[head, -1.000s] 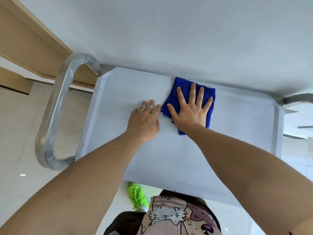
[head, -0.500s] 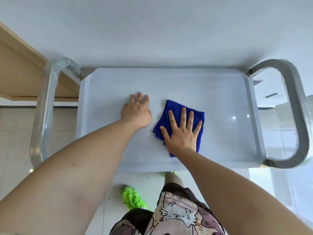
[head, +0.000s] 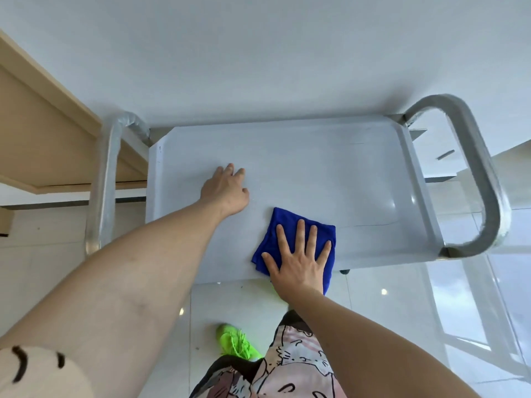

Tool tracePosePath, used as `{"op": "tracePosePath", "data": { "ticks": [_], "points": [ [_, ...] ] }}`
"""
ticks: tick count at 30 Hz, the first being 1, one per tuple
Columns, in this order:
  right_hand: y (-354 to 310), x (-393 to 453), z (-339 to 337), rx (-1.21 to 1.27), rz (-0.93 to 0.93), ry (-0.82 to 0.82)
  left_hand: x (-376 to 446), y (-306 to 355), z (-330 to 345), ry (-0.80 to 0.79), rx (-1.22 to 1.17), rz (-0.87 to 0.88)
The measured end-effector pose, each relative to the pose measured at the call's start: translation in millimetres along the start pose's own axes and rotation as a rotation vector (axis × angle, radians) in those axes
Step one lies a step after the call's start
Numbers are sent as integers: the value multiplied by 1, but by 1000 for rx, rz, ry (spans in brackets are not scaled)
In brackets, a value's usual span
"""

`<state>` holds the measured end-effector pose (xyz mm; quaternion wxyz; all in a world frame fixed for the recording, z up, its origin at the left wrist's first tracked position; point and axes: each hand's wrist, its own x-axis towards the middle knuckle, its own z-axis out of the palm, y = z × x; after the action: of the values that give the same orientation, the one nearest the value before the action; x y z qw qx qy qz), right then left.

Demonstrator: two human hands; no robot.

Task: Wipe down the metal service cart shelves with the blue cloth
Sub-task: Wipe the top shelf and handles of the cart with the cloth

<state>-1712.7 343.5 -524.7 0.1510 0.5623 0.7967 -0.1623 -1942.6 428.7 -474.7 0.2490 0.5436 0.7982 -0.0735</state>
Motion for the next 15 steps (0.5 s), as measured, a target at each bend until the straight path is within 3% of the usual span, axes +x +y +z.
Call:
{"op": "tracePosePath", "data": {
  "ticks": [9, 15],
  "points": [
    [-49, -21, 9, -12, -60, -25, -81, -55, 37, 19, -26, -80],
    [-69, -23, 7, -98, -271, -36, -102, -85, 49, 61, -40, -86]
  ]
}}
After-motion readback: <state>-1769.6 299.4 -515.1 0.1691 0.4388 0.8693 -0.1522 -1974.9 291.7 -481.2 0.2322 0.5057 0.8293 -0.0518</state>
